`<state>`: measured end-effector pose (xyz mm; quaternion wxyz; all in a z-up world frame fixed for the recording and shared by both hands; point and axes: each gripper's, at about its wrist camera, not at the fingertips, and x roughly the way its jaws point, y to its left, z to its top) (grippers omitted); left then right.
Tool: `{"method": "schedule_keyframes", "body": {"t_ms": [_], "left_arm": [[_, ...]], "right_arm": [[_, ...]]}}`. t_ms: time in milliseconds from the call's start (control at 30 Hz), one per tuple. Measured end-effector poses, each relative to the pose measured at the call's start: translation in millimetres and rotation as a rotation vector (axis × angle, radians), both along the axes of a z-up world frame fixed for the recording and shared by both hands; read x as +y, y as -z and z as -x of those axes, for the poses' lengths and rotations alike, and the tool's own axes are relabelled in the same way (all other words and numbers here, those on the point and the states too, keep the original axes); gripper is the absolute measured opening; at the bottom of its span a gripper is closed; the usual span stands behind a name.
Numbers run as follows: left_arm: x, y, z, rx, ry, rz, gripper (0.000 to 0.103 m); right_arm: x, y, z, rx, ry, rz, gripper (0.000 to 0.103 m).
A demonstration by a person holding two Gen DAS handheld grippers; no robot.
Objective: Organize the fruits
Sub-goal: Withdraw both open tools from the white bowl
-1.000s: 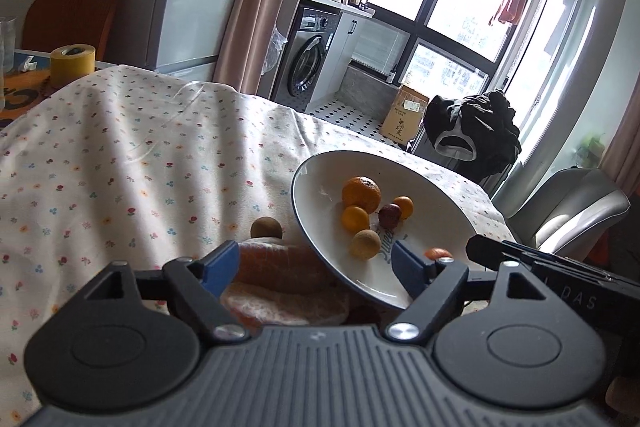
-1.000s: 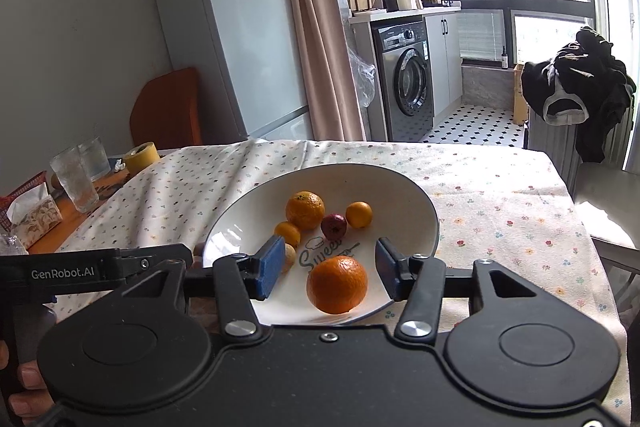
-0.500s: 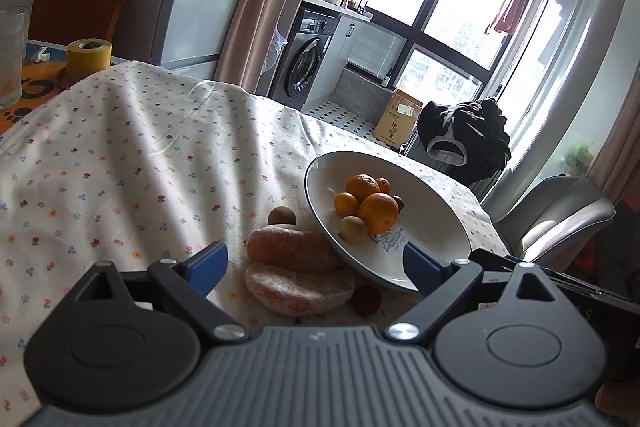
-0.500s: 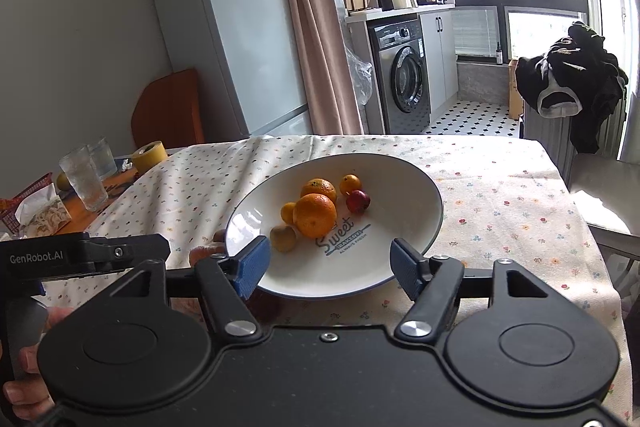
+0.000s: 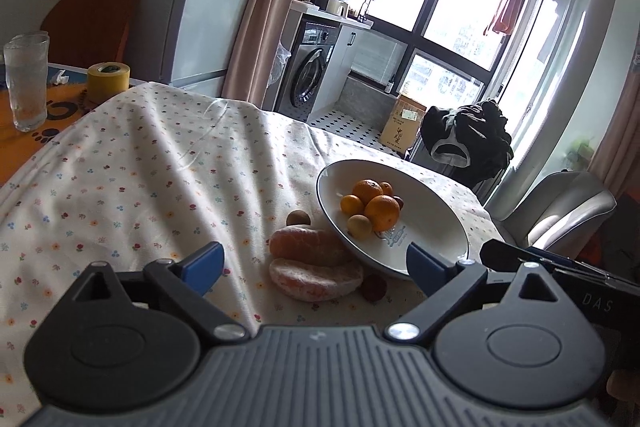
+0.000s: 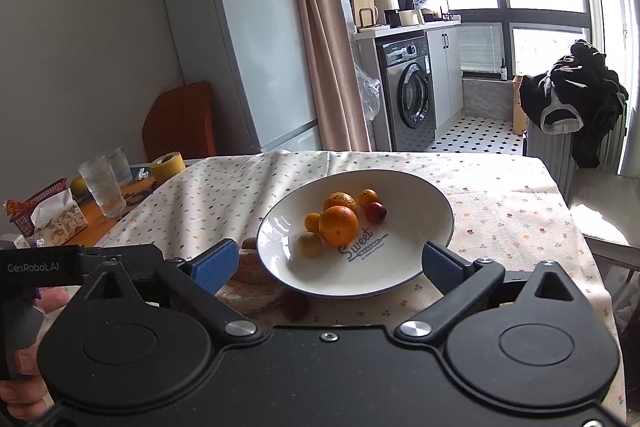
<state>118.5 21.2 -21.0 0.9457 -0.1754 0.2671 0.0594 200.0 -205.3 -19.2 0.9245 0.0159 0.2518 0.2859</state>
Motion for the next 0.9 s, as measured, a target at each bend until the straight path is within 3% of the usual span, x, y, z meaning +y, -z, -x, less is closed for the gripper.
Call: {"method": "schedule_keyframes", "body": {"t_ms": [133, 533, 900], "left_arm": [[3, -3, 9, -0.012, -0.003, -0.006, 0.103], [16, -6, 27, -0.024, -0.023, -0.020, 0.103], [26, 10, 44, 0.002, -0.011, -0.026, 0.103]], "right_arm": [[5, -3, 7, -0.010, -0.012, 0.005, 0.103], [13, -13, 20, -0.025, -0.043, 0.017, 0.103], [21, 9, 28, 0.033, -0.070, 0.024, 0.103]]}}
